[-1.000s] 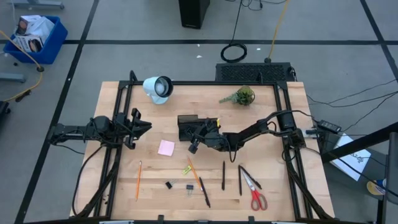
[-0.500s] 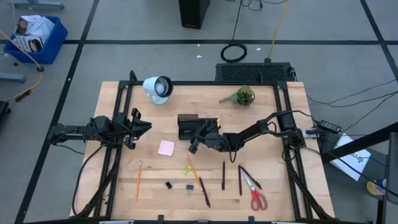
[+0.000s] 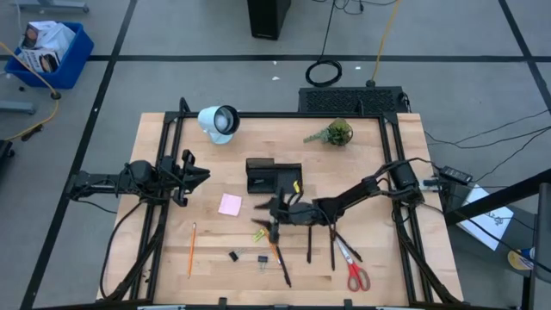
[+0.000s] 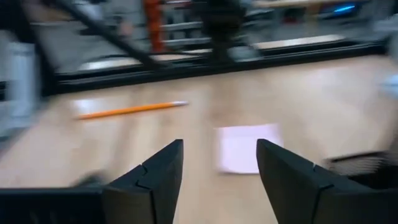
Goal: Pick and place office supplies into organizer
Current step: Put the red scissors into the black desk organizer
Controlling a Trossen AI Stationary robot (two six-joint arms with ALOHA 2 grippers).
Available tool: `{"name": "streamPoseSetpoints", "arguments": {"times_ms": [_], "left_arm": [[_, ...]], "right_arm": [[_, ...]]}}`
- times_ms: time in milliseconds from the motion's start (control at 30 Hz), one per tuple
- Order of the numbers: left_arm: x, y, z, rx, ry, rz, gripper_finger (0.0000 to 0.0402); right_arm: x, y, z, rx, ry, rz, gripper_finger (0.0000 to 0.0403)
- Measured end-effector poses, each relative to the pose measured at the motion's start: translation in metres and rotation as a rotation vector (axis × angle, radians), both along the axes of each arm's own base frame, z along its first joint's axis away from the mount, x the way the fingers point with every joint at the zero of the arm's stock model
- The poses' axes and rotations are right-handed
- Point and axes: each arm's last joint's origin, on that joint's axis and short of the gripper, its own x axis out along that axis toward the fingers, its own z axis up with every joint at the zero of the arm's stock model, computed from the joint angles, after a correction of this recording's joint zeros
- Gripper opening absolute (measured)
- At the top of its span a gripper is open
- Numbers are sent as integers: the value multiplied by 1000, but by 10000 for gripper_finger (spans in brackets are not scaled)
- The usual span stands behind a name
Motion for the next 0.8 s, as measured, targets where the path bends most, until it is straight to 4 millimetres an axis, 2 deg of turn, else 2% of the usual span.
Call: {"name": "streamPoseSetpoints", "arguments": {"times_ms": [233, 533, 800], "left_arm": [[0, 0, 0, -3, 5, -1, 63], [0, 0, -1, 0, 11, 0, 63], [1, 0, -2, -2, 22, 0, 63]], "right_arm": [[-22, 40, 19, 80, 112, 126, 191], [-54, 87, 31, -20, 165, 103, 185], [-86, 116, 40, 176, 269, 112, 171]]}}
